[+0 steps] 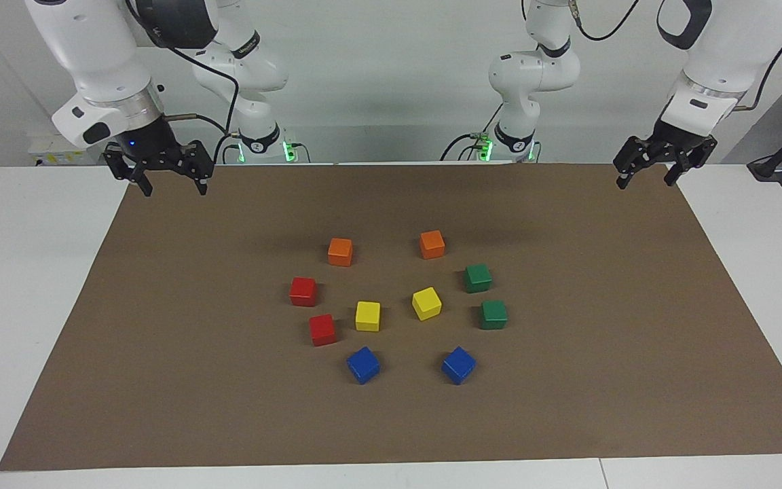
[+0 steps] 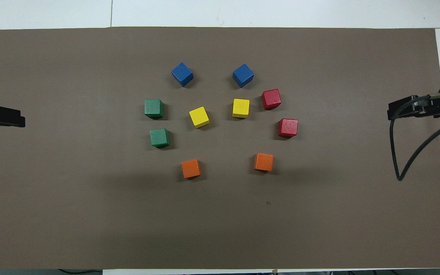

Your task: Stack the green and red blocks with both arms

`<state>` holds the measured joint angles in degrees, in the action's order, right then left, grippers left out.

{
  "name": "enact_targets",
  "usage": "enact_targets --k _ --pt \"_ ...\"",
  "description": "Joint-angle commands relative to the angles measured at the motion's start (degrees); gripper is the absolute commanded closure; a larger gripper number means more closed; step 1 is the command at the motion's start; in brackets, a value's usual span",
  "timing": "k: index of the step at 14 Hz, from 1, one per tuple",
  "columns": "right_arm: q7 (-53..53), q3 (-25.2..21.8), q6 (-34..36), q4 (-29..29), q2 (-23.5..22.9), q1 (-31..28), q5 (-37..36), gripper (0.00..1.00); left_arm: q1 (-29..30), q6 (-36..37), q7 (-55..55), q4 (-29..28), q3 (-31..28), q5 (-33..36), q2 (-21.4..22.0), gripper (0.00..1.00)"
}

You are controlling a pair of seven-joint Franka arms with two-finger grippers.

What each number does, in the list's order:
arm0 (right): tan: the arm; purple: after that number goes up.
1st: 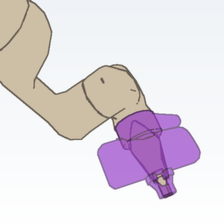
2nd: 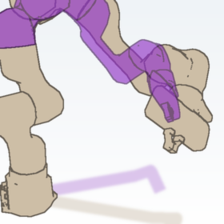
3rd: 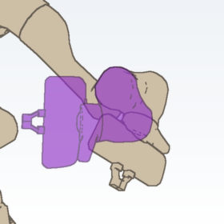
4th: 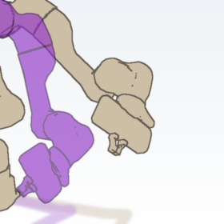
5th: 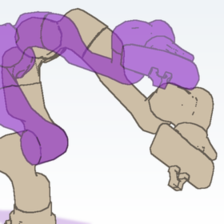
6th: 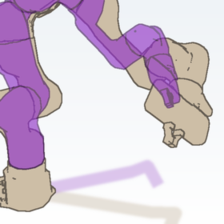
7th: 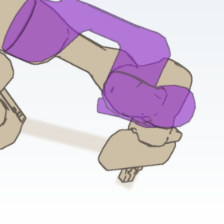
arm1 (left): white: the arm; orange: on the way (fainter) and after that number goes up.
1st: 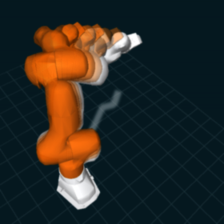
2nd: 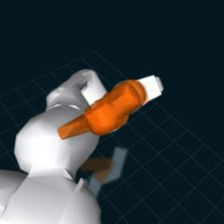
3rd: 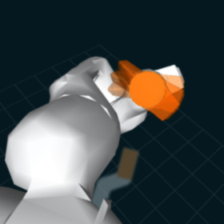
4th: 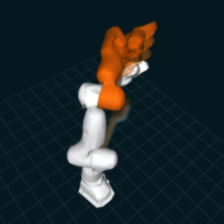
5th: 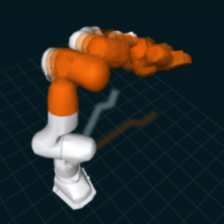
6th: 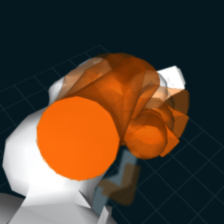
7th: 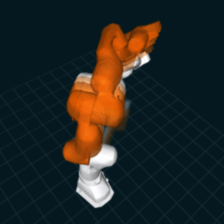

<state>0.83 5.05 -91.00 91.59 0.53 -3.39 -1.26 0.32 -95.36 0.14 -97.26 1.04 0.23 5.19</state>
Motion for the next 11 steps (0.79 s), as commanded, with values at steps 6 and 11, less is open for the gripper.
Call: enact_targets --k 6,11 --pt "-1.1 0.3 1.1 1.7 0.5 -0.4 0.1 0.00 0.4 -0.7 0.6 -1.4 -0.2 -0.8 1.1 0.00" --pt "3.7 1.0 -6.7 7.4 1.1 1.2 0.3 0.00 -0.3 -3.8 0.7 -6.4 -0.2 -0.8 3.2 0.00"
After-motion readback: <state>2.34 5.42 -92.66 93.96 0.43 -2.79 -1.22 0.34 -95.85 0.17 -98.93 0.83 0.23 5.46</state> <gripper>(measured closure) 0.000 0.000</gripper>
